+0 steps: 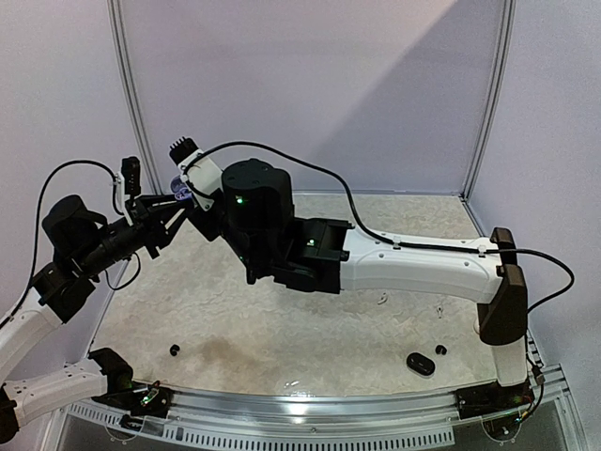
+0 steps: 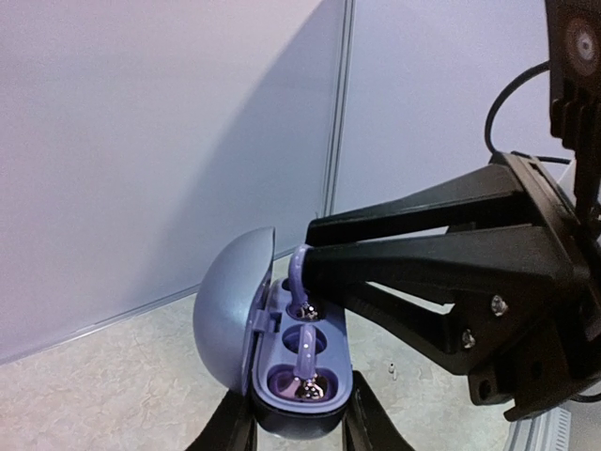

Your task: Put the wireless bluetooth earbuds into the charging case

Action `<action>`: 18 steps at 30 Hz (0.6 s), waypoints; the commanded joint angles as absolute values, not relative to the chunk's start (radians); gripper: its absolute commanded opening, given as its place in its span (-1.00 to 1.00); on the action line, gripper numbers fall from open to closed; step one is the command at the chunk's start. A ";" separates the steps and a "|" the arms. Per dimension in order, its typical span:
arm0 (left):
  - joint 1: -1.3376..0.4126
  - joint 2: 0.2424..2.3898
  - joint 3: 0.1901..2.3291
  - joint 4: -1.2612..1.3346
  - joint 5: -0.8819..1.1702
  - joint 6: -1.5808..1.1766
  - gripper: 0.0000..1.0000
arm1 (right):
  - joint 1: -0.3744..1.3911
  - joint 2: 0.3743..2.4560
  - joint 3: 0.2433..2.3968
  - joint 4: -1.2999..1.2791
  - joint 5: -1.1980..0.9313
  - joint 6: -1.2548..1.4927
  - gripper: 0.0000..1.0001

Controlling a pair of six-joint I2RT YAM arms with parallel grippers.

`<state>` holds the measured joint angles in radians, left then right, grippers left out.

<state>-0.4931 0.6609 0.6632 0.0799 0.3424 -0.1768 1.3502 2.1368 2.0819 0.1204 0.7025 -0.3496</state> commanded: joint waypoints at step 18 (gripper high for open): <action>-0.506 0.646 0.683 0.091 0.310 -0.143 -1.00 | 1.353 2.103 2.008 0.068 0.689 -0.317 -0.64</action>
